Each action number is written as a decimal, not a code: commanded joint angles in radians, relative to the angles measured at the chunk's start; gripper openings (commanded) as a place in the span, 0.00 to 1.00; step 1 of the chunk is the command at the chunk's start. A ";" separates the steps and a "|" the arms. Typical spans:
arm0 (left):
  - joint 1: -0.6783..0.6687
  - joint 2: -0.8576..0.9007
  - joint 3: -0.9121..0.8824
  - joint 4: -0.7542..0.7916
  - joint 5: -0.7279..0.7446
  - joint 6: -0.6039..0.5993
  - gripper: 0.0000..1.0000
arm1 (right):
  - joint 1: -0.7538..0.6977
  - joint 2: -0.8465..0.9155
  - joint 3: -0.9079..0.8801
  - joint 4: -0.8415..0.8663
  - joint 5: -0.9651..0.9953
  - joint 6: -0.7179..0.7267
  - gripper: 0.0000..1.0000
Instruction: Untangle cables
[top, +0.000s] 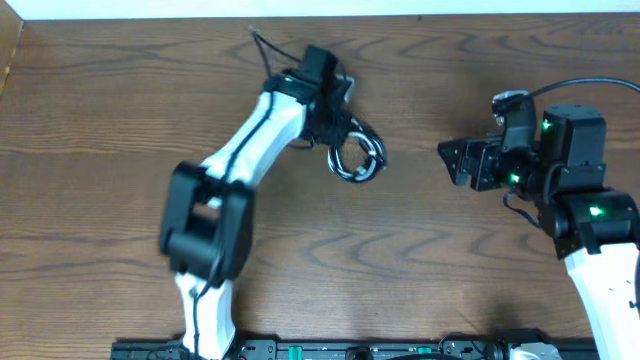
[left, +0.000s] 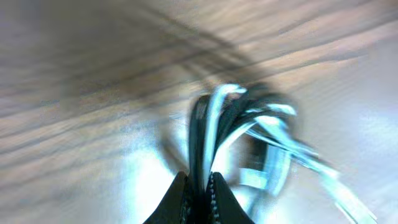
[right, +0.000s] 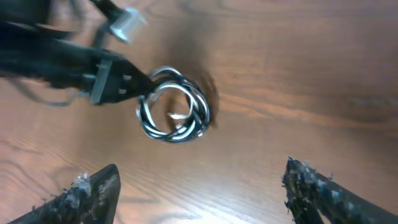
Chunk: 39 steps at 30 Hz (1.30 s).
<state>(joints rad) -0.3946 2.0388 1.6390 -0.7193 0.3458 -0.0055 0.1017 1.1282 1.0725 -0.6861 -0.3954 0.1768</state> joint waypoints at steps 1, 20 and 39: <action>-0.002 -0.186 0.011 -0.035 0.067 -0.035 0.07 | 0.034 0.037 0.017 0.043 -0.034 0.086 0.77; -0.002 -0.278 0.010 -0.187 0.093 -0.282 0.07 | 0.181 0.291 0.017 0.315 -0.037 0.429 0.57; -0.002 -0.278 0.010 -0.204 0.160 -0.426 0.07 | 0.233 0.445 0.017 0.341 -0.119 0.429 0.20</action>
<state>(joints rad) -0.3954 1.7615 1.6478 -0.9184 0.4770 -0.3756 0.3080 1.5589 1.0729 -0.3405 -0.4976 0.6033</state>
